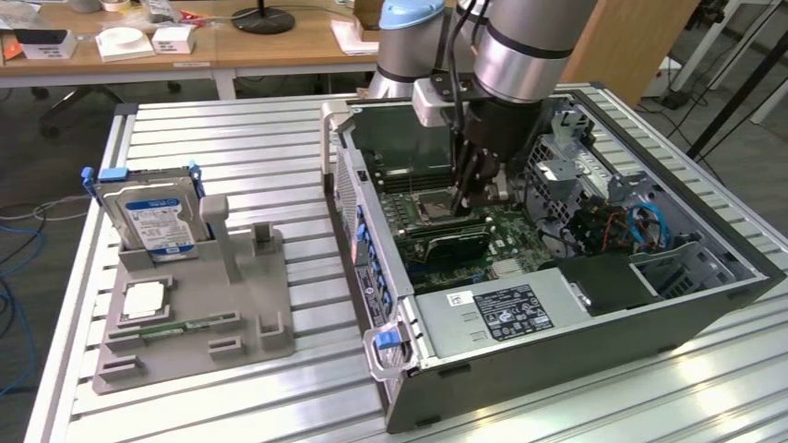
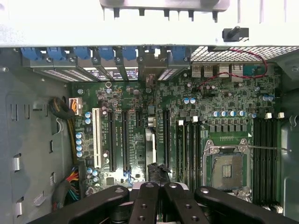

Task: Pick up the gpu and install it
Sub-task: 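Press down on the gpu until it lock into place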

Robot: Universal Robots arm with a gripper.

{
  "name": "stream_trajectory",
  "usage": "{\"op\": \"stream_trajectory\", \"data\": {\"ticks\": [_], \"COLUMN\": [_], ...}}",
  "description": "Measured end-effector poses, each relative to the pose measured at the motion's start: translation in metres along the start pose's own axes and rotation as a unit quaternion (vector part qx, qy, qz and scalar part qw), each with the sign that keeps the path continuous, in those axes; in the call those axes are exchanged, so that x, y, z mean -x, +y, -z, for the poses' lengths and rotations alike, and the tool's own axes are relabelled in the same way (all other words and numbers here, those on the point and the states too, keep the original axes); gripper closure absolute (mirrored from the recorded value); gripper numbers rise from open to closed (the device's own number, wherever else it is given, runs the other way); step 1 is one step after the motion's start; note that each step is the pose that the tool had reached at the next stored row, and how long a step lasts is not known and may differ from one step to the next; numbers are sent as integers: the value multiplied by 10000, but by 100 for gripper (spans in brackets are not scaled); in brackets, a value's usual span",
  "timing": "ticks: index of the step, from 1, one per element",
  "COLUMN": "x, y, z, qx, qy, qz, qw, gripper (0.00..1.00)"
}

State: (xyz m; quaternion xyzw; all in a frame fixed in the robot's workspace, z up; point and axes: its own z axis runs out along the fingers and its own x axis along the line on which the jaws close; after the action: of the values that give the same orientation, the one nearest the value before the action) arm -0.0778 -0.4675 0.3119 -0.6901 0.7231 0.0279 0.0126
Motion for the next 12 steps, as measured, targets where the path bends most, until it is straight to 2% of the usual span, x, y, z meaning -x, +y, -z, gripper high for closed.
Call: {"op": "stream_trajectory", "data": {"ticks": [12], "x": [-2], "y": [2], "z": [-35], "qx": [-2], "qy": [-1], "qz": [0], "qw": [10000], "gripper": [89]}}
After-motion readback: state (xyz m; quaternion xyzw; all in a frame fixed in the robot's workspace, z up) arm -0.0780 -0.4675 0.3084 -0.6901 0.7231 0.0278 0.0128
